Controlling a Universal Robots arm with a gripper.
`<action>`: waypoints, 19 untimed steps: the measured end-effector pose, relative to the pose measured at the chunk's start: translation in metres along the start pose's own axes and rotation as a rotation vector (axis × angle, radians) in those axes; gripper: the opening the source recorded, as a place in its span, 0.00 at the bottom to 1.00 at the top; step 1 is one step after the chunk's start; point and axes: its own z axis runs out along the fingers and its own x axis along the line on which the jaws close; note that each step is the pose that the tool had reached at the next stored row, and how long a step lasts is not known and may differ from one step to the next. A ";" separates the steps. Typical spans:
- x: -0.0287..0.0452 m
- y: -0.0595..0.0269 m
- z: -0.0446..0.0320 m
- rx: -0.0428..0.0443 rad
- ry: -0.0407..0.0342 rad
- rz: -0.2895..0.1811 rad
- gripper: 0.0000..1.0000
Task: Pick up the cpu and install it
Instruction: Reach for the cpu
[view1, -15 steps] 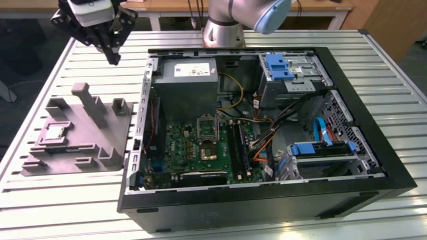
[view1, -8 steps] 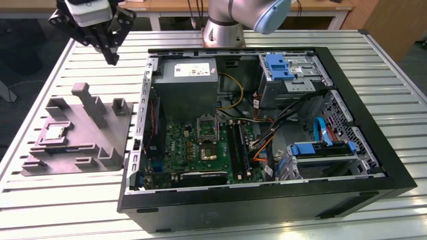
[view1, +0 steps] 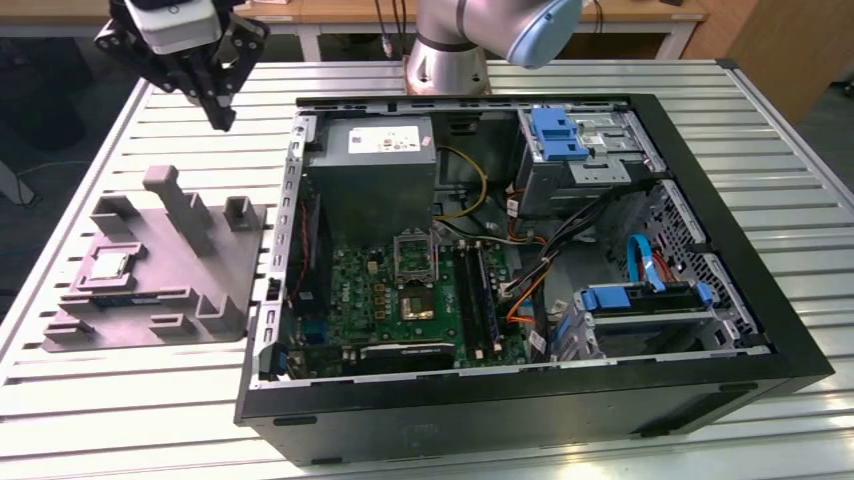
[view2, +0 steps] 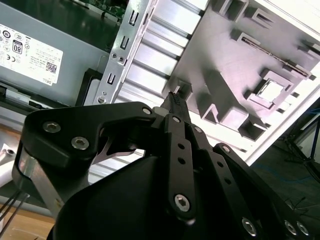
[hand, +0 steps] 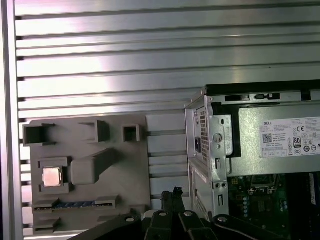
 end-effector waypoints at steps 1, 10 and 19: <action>0.0004 0.0000 0.0001 0.0000 0.0002 0.000 0.11; 0.0020 -0.0002 0.0006 0.0005 0.0042 0.000 0.11; 0.0034 -0.0003 0.0014 0.0007 0.0072 0.000 0.11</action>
